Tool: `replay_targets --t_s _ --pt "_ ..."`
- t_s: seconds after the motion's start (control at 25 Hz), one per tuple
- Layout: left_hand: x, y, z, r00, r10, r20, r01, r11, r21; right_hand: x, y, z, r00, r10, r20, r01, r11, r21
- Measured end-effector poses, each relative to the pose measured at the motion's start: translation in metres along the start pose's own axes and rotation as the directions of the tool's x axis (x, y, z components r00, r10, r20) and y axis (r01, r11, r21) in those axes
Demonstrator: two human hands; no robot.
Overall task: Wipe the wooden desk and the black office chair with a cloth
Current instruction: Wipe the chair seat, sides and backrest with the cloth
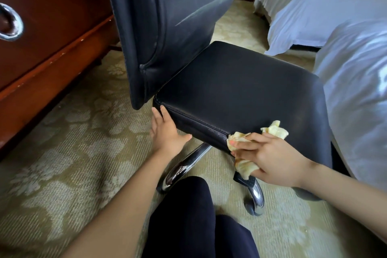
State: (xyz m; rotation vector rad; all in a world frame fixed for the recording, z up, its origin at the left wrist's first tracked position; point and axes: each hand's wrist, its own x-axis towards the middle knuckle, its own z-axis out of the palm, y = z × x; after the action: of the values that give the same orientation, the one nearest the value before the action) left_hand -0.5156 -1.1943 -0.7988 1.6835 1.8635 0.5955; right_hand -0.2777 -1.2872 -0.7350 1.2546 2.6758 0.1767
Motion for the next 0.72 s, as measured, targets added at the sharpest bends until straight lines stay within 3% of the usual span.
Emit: replay_targets --t_s 0.2,0.24,0.32,0.36,0.44,0.56,0.64,0.72 --pt "-0.038 0.035 0.022 0.943 0.307 -0.132 -0.316 0.947 -0.058 -0.032 -0.003 -0.006 0.964 0.203 0.169 -0.211 0.977 0.028" --pt "-0.047 0.043 0.024 0.916 0.381 -0.128 -0.395 0.913 -0.106 -0.034 -0.001 -0.012 0.95 0.251 0.186 -0.281 0.947 0.156" --pt "-0.066 0.061 0.026 0.874 0.483 -0.045 -0.473 0.828 -0.301 -0.04 0.003 -0.023 0.908 0.407 0.093 -0.395 0.763 0.512" --pt "-0.074 0.068 0.024 0.856 0.517 0.016 -0.462 0.779 -0.423 -0.039 0.005 -0.026 0.863 0.505 0.016 -0.388 0.641 0.662" --pt "-0.087 0.08 0.017 0.805 0.589 0.072 -0.448 0.683 -0.577 -0.035 0.002 -0.031 0.696 0.714 -0.079 -0.341 0.426 0.838" --pt "-0.088 0.09 0.009 0.787 0.616 0.009 -0.52 0.672 -0.528 -0.02 -0.004 -0.036 0.393 0.915 -0.09 -0.32 0.228 0.919" --pt "-0.084 0.094 0.004 0.806 0.588 -0.071 -0.554 0.706 -0.442 -0.014 -0.01 -0.04 0.295 0.949 -0.113 -0.388 0.227 0.893" --pt "-0.078 0.095 -0.003 0.809 0.577 -0.115 -0.571 0.725 -0.385 -0.013 -0.015 -0.045 0.29 0.942 -0.168 -0.482 0.296 0.825"
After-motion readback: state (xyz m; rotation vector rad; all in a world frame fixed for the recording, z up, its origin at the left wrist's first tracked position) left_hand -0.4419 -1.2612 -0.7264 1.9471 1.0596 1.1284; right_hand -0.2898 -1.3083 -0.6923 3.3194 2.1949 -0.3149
